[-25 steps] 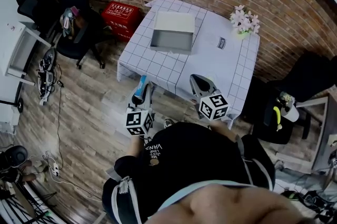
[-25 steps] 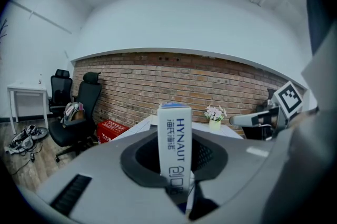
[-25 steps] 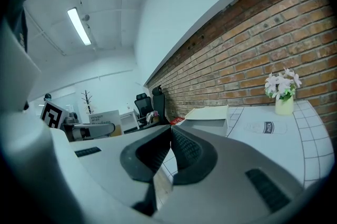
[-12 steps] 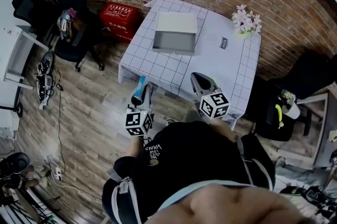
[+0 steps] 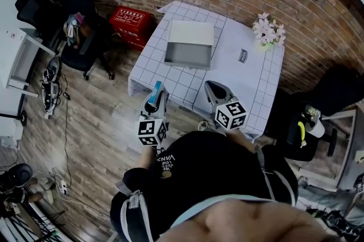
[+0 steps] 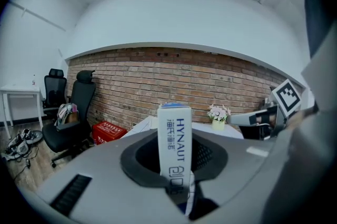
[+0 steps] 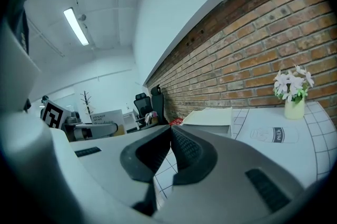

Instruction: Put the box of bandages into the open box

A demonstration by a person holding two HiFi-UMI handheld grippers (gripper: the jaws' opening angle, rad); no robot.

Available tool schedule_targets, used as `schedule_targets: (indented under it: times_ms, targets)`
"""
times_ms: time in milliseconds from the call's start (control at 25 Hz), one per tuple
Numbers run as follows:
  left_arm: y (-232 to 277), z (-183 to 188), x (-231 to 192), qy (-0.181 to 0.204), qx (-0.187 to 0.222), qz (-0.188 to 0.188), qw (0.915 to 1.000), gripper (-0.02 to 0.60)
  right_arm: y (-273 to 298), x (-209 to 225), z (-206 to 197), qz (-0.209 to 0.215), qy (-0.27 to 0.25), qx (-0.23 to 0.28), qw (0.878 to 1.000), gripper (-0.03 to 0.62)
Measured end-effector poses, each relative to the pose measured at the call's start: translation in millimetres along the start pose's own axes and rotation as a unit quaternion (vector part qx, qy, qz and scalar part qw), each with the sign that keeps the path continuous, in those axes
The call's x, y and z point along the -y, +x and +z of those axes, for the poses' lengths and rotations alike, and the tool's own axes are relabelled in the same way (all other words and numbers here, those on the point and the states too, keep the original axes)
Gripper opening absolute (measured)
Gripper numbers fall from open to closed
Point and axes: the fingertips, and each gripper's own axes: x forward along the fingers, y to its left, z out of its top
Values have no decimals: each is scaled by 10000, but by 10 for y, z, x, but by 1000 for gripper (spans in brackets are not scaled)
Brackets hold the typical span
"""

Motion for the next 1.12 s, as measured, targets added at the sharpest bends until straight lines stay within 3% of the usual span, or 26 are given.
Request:
schedule_targets:
  times_ms: [720,1120]
  targets:
    - [766,34,327,-35,-34,79,10000,80,160,614,134,274,-46,-131,9995,3]
    - [1100,15,325,153,-183,-345,9991,80,245,763,143,-38,15,-101,9999,3]
